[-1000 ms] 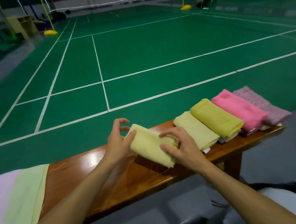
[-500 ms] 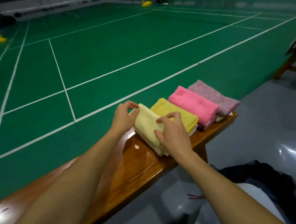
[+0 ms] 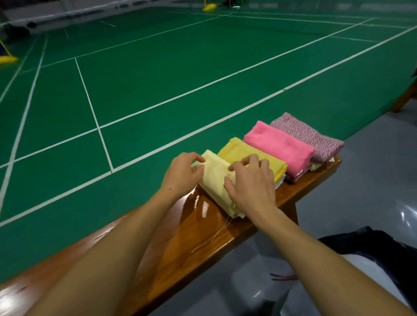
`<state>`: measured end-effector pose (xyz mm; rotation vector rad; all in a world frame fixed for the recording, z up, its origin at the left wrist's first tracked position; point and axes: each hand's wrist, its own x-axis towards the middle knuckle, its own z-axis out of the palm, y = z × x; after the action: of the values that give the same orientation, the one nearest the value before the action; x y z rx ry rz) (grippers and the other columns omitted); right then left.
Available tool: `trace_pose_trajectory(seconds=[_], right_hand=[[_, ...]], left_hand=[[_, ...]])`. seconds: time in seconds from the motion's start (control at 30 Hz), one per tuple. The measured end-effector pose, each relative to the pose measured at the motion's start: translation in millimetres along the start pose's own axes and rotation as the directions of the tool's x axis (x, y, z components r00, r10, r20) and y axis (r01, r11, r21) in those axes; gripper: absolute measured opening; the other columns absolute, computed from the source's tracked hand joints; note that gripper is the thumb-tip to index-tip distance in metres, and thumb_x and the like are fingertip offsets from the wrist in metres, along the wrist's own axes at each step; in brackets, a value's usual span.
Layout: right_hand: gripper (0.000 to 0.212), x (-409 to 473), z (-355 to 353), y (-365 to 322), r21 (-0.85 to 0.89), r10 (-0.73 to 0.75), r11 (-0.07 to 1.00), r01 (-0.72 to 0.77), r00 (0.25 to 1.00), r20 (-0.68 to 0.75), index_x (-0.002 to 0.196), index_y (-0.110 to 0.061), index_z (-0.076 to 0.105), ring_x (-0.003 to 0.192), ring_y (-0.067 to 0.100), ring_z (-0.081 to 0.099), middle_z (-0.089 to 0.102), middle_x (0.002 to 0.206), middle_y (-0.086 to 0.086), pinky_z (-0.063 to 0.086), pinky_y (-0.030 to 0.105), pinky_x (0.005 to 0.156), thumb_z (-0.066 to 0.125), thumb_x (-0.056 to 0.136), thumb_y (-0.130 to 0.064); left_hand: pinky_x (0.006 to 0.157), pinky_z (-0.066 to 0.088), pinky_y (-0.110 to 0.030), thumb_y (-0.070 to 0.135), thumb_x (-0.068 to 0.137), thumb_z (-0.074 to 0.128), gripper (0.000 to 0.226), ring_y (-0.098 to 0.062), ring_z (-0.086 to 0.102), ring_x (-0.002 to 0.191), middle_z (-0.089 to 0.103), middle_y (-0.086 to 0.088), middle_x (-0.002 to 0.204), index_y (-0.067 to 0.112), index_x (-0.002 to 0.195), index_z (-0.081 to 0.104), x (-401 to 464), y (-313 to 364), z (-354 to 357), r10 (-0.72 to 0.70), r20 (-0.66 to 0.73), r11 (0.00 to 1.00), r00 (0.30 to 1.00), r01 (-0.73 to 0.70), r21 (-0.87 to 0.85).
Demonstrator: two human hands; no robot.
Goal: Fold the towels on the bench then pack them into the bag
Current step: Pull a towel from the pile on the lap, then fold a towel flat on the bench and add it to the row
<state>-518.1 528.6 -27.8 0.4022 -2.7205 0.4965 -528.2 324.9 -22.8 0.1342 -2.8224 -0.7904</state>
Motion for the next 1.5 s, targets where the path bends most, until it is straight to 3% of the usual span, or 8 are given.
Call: trace_pose_trajectory(seconds=[0.17, 0.33, 0.47, 0.8, 1.0, 1.17, 1.3, 1.5], right_hand=[[0.02, -6, -14, -23, 0.259, -0.186, 0.941, 0.218, 0.972, -0.143, 0.108, -0.02, 0.071, 0.091, 0.019, 0.058, 0.066, 0.102, -0.001, 0.054, 0.038, 0.071, 0.06, 0.1, -0.035], [0.017, -39, -16, -75, 0.259, -0.468, 0.797, 0.546, 0.829, -0.307, 0.096, -0.016, 0.071, 0.081, 0.02, 0.059, 0.07, 0.089, -0.001, 0.05, 0.036, 0.067, 0.059, 0.1, -0.028], [0.017, -84, -7, -139, 0.324, -0.633, 0.668, 0.67, 0.741, -0.226, 0.086, -0.02, 0.067, 0.075, 0.013, 0.054, 0.066, 0.081, -0.006, 0.043, 0.026, 0.064, 0.06, 0.099, -0.028], [0.02, -199, 29, -320, 0.603, -0.851, 0.466, 0.648, 0.515, 0.104, 0.089, -0.024, 0.064, 0.076, 0.012, 0.052, 0.066, 0.085, -0.008, 0.047, 0.035, 0.065, 0.053, 0.101, -0.034], [0.026, -248, 51, -419, 0.691, -0.837, 0.527, 0.495, 0.442, 0.322, 0.104, -0.02, 0.072, 0.089, 0.02, 0.067, 0.076, 0.101, -0.003, 0.056, 0.042, 0.078, 0.053, 0.101, -0.036], [0.028, -271, 81, -485, 0.689, -0.565, 0.724, -0.045, 0.534, 0.629, 0.075, -0.006, 0.074, 0.062, 0.02, 0.062, 0.074, 0.073, 0.011, 0.054, 0.036, 0.062, 0.065, 0.083, -0.031], [0.034, -274, 83, -510, 0.645, -0.492, 0.74, -0.189, 0.502, 0.711, 0.057, -0.015, 0.057, 0.043, 0.019, 0.05, 0.051, 0.046, 0.0, 0.042, 0.027, 0.052, 0.071, 0.084, -0.03], [0.02, -270, 81, -513, 0.662, -0.476, 0.63, -0.407, 0.472, 0.742, 0.069, -0.018, 0.053, 0.063, 0.021, 0.051, 0.054, 0.066, 0.005, 0.041, 0.032, 0.061, 0.071, 0.077, -0.022]], left_hand=[[0.091, 0.054, -0.04, 0.027, 0.101, 0.061, 0.013, -0.011, 0.062, 0.101, 0.07, 0.007, 0.105, 0.022, 0.105, 0.072, -45, -5, -51, 0.075, -0.158, 0.997, 0.985, -0.079, -0.021], [0.069, 0.052, -0.037, 0.045, 0.099, 0.056, 0.027, -0.011, 0.058, 0.076, 0.062, 0.013, 0.08, 0.026, 0.082, 0.065, -147, -33, -114, 0.079, -0.149, 0.99, 0.986, -0.059, 0.13], [0.065, 0.051, -0.033, 0.047, 0.102, 0.055, 0.028, -0.008, 0.058, 0.076, 0.062, 0.014, 0.081, 0.028, 0.083, 0.063, -245, -81, -162, -0.054, -0.022, 0.924, 0.998, 0.058, 0.379], [0.077, 0.057, -0.034, 0.047, 0.099, 0.058, 0.015, 0.001, 0.064, 0.082, 0.068, 0.026, 0.088, 0.038, 0.093, 0.069, -447, -216, -254, -0.511, -0.084, 0.804, 0.856, 0.51, 0.305], [0.062, 0.043, -0.026, 0.041, 0.101, 0.057, 0.011, -0.001, 0.061, 0.082, 0.067, 0.022, 0.091, 0.037, 0.095, 0.065, -528, -264, -282, -0.675, -0.169, 0.646, 0.718, 0.686, 0.335], [0.061, 0.045, -0.029, 0.035, 0.097, 0.059, 0.011, -0.004, 0.061, 0.08, 0.068, 0.021, 0.087, 0.035, 0.087, 0.064, -569, -296, -295, -0.728, -0.243, 0.583, 0.64, 0.766, 0.272], [0.064, 0.052, -0.033, 0.032, 0.094, 0.059, 0.012, -0.009, 0.062, 0.079, 0.067, 0.019, 0.085, 0.033, 0.084, 0.064, -587, -309, -303, -0.753, -0.307, 0.535, 0.582, 0.813, 0.229], [0.07, 0.057, -0.038, 0.032, 0.095, 0.061, 0.008, -0.014, 0.065, 0.081, 0.07, 0.013, 0.093, 0.03, 0.089, 0.066, -595, -330, -313, -0.765, -0.453, 0.455, 0.457, 0.882, 0.121]])
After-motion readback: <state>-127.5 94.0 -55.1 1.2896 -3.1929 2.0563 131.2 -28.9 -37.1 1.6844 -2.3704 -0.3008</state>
